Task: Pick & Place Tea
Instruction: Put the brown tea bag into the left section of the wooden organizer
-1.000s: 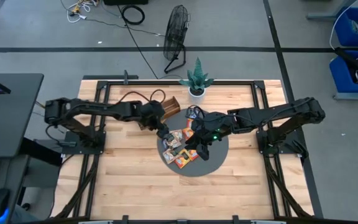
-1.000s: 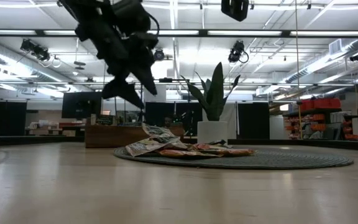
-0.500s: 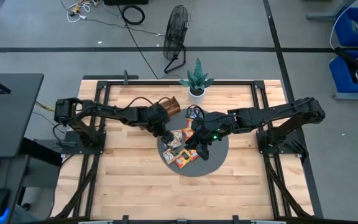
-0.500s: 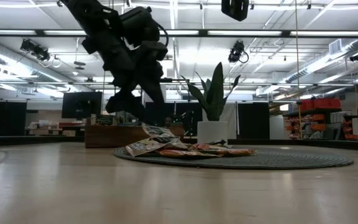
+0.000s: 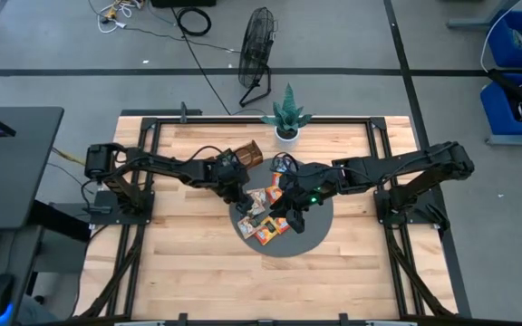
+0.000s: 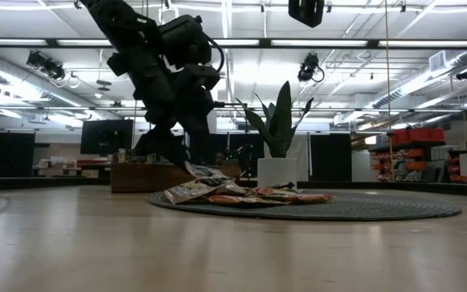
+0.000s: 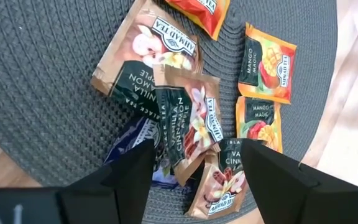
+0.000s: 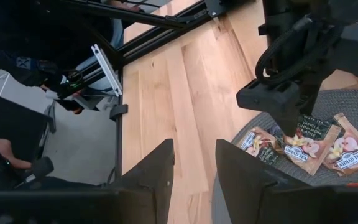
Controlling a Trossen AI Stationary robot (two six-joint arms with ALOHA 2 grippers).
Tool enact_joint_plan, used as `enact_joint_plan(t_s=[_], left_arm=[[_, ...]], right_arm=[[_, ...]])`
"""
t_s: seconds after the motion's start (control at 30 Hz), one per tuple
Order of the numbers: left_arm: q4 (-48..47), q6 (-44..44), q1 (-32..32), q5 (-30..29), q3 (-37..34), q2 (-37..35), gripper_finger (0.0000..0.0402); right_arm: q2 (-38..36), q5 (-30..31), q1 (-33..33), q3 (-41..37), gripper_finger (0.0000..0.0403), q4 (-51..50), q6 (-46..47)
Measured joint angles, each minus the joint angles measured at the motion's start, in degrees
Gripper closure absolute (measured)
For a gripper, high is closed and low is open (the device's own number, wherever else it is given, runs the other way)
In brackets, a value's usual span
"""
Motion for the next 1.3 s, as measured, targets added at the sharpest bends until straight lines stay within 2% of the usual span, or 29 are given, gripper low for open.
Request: enact_joint_plan(t_s=[0.33,0.43,0.63,0.97,1.1,1.3], left_arm=[[0.06,-0.01,-0.69,0.06,0.0,0.0,0.0158],[0.06,-0.63,-0.63,-0.04,0.0,0.0,0.0169],[0.06,-1.11,-0.66,-0.66,0.0,0.0,0.023],[0.15,-0.98,-0.63,-1.72,0.0,0.0,0.0391],[0.58,-0.99,-0.63,-1.01,0.0,-0.34,0.0397],[0.42,-0.94,-0.34,-1.06,-0.01,-5.09,0.0399]], right_arm=[[0.0,0.01,0.0,0.0,0.0276,0.0,-0.61],[0.0,0.0,0.0,0.0,0.0276,0.0,-0.61],[0.0,1.27,0.0,0.0,0.0276,0.0,-0.63],[0.0,1.53,-0.02,0.0,0.0276,0.0,-0.63],[0.0,1.53,-0.02,0.0,0.0276,-0.02,-0.63],[0.0,1.51,-0.02,0.0,0.0276,-0.65,-0.66]])
